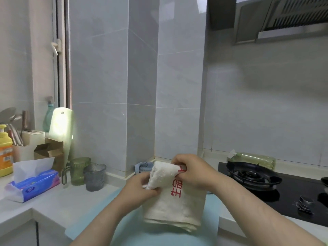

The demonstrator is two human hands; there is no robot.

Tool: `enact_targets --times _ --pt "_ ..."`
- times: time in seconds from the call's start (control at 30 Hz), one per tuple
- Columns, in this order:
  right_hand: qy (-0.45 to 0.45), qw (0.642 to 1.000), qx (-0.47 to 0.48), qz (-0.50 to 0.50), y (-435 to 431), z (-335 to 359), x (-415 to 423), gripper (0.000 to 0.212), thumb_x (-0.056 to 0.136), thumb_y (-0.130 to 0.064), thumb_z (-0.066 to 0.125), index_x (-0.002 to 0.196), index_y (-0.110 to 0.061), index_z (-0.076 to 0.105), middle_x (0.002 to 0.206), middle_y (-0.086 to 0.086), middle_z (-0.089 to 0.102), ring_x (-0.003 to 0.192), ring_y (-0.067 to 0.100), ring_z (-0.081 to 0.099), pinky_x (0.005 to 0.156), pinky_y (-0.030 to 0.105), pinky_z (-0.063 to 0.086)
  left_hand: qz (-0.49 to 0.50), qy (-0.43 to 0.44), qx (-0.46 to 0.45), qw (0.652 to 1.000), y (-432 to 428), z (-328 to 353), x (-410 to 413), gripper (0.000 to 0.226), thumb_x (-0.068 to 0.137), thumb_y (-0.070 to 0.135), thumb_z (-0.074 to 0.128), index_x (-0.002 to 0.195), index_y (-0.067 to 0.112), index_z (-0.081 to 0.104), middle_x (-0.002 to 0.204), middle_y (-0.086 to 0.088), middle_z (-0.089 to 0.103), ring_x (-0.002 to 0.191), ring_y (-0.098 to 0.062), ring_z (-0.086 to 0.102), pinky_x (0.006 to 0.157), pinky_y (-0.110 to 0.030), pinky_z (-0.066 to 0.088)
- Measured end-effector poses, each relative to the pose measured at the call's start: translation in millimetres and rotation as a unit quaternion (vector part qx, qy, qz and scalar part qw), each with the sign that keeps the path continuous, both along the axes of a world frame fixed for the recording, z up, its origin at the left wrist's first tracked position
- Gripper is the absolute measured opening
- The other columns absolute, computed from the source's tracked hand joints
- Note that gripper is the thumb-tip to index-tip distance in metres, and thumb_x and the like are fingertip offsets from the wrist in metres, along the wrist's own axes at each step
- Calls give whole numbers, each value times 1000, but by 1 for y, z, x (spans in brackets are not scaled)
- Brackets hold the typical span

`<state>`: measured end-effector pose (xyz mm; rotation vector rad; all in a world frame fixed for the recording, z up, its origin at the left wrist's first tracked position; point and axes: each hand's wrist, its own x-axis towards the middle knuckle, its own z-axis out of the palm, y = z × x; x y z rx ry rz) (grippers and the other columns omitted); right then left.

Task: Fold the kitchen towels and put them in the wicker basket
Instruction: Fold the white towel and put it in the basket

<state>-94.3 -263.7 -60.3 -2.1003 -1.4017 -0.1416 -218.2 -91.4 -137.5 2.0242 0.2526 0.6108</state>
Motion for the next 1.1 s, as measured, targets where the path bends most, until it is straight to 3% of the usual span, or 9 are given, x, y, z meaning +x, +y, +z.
enact_targets --times 0.17,0.27,0.33,0.4,0.5,0.67,0.8,0.9,1.1 --pt "-21 999 40 7 -10 8 -9 24 81 -14 65 98 -31 67 96 -16 68 92 0 62 82 26 54 -52 -34 -156 986 -16 8 -8 23 72 12 62 90 16 75 99 -15 74 92 -30 71 82 -42 57" --pt "-14 991 107 -78 -14 -6 -9 50 83 -32 72 130 -34 54 117 -23 53 113 2 53 98 23 44 -38 -66 -227 971 -14 5 -13 23 72 7 65 92 11 74 101 -24 72 89 -37 70 80 -46 55" --pt "159 964 189 -92 -19 -25 -9 66 82 -32 75 140 -31 42 127 -18 49 116 6 52 97 25 45 -39 -75 -279 957 -8 -3 -16 26 82 -2 64 107 3 69 107 -28 69 97 -44 67 88 -55 52" --pt "415 884 215 -10 -20 -53 -8 59 83 -22 76 135 -18 48 123 -8 63 103 13 66 82 25 54 -43 -75 -330 940 -2 -14 -21 32 85 -4 58 117 -1 62 110 -29 68 100 -47 66 85 -54 55" --pt "553 817 144 73 -6 -99 0 49 80 -19 78 125 -13 61 112 7 73 101 27 71 88 42 56 -32 -67 -368 927 3 -31 -20 33 81 -2 62 113 -2 63 109 -30 68 98 -45 67 82 -51 57" --pt "507 848 148 44 19 -125 22 43 71 -7 76 114 -4 69 106 9 75 102 25 71 94 41 54 19 14 -226 974 25 -53 -13 27 63 12 85 89 9 79 101 -17 74 91 -27 73 74 -29 57" --pt "491 862 125 34 27 -141 35 33 85 -7 72 117 -9 67 106 1 76 101 16 71 88 30 56 -4 51 -188 981 43 -70 -6 66 35 43 97 91 13 80 100 -13 75 98 -27 71 85 -35 55" --pt "501 858 97 59 27 -144 37 44 84 -3 72 125 -14 59 112 0 74 105 16 69 86 29 55 27 48 -169 984 41 -71 -3 18 71 13 84 88 14 81 96 -10 76 94 -27 72 83 -33 55" --pt "525 846 72 65 27 -143 36 50 87 11 53 125 -21 55 111 0 74 104 17 70 95 37 54 89 45 -121 988 27 -76 5 19 90 7 65 100 21 72 98 -2 76 93 -18 71 85 -35 55"
